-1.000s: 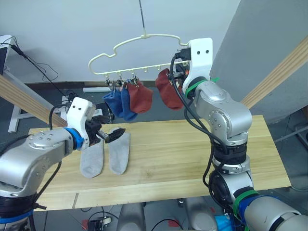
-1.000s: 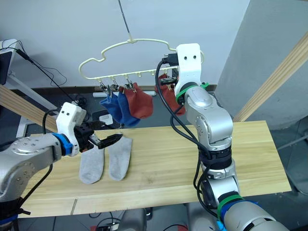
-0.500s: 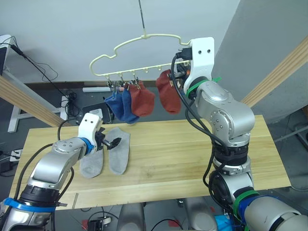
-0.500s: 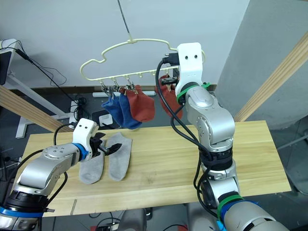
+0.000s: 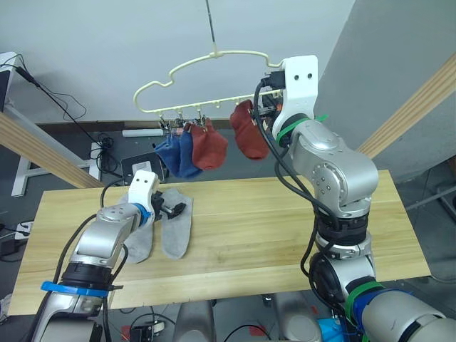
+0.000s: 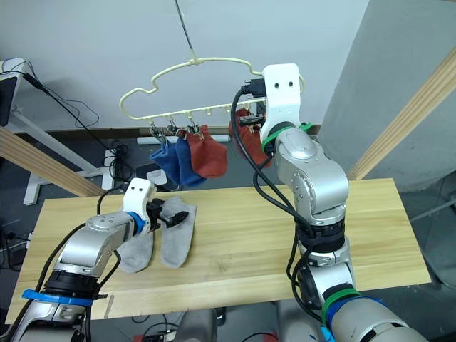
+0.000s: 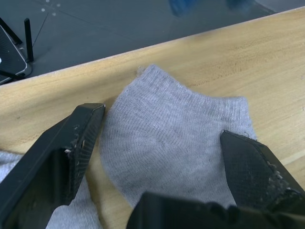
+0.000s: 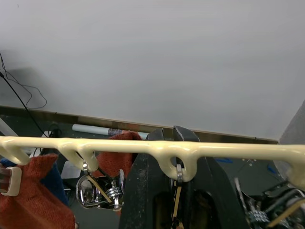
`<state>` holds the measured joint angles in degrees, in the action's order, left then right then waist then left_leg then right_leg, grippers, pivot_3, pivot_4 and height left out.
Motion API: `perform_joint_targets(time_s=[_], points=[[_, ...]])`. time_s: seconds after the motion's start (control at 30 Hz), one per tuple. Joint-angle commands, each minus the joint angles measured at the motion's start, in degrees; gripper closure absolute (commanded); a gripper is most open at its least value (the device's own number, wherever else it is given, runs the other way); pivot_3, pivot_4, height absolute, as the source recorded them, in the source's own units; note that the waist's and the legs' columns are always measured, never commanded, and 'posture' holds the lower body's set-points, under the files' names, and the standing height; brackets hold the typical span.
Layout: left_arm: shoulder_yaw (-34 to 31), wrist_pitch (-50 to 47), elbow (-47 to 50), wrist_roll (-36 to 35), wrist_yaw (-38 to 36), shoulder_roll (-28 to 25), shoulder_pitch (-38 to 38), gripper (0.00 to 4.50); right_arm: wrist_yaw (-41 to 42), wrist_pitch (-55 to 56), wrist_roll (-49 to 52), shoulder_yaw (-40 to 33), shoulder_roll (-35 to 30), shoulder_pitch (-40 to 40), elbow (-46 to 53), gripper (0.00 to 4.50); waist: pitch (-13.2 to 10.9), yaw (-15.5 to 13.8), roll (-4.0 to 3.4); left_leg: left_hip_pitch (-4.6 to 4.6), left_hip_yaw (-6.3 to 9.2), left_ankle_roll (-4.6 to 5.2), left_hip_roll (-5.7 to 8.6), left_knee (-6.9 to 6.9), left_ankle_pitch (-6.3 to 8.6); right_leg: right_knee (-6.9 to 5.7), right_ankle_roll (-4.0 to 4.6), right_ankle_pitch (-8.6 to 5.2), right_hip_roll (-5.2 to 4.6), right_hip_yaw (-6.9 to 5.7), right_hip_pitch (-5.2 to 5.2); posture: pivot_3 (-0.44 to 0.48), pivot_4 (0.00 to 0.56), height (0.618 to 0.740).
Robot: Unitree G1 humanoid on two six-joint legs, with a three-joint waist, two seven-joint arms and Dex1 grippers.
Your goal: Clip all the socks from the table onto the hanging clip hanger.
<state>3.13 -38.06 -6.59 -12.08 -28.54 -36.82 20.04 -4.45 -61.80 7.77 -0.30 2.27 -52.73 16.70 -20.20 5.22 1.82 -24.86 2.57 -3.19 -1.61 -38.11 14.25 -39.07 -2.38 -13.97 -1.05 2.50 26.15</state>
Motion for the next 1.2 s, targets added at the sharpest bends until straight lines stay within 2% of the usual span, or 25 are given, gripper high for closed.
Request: perform_joint_targets(time_s=[0.03,0.13,0.23,0.67,0.9,1.03,1.2], points=[[0.94,-0.01,-0.55,1.79,-0.86,0.2,-1.63,0.05,-0.44,0.11,-0.2,-0.34,0.28,-0.8,3.46,4.5,0.0,0.02,0.0,0.0,0.0,0.0,0.0,0.0,0.0,0.0,0.0,0.0,0.0,0.0,-0.01,-0.17,0.365,0.74],[1.06,-0.49,0.04,2.22,-1.4,0.4,-2.3,0.05,-0.47,-0.11,-0.17,-0.49,0.16,-0.9,3.65,4.5,0.0,0.18,0.0,0.01,0.0,0.01,-0.01,0.0,0.0,0.0,0.0,0.0,0.0,0.01,-0.01,-0.183,0.37,0.74],[0.57,-1.05,0.17,2.19,-1.48,0.62,-2.36,0.64,-0.47,-0.31,-0.12,-0.46,0.18,-0.85,3.77,4.5,0.0,0.42,0.0,0.01,0.01,0.01,-0.02,0.0,0.0,0.0,0.0,0.0,-0.01,0.01,-0.01,-0.183,0.37,0.74],[0.01,-1.61,0.22,2.22,-2.06,1.3,-2.24,4.49,-0.67,-0.54,-0.02,-0.68,0.2,-0.95,3.69,4.5,0.0,0.53,0.0,0.03,0.04,0.07,-0.02,0.0,-0.04,-0.04,0.01,0.01,-0.01,0.0,-0.02,-0.184,0.369,0.74],[-1.81,-3.9,3.32,-0.93,-3.98,2.35,-2.96,4.49,-0.74,-0.52,-0.06,-0.68,0.21,-0.92,3.75,4.5,0.0,0.58,0.0,0.03,0.05,0.08,-0.02,0.02,-0.05,-0.02,0.01,0.01,-0.01,0.0,-0.03,-0.184,0.369,0.74],[-4.13,-3.62,7.63,-4.92,-7.21,3.3,-3.97,4.49,-0.66,-0.37,0.03,-0.77,0.27,-1.06,3.51,4.5,-0.01,0.59,-0.01,0.02,0.04,0.08,-0.04,0.05,-0.05,0.03,0.01,0.01,-0.04,0.0,-0.02,-0.184,0.369,0.74],[-6.87,-8.01,13.39,-11.49,-10.62,3.93,-4.31,4.49,-0.64,-0.35,0.14,-0.81,0.46,-1.21,3.41,4.5,-0.01,0.56,-0.01,0.0,0.08,0.08,-0.05,0.05,-0.05,0.05,0.01,0.01,-0.07,-0.03,-0.02,-0.182,0.367,0.74]])
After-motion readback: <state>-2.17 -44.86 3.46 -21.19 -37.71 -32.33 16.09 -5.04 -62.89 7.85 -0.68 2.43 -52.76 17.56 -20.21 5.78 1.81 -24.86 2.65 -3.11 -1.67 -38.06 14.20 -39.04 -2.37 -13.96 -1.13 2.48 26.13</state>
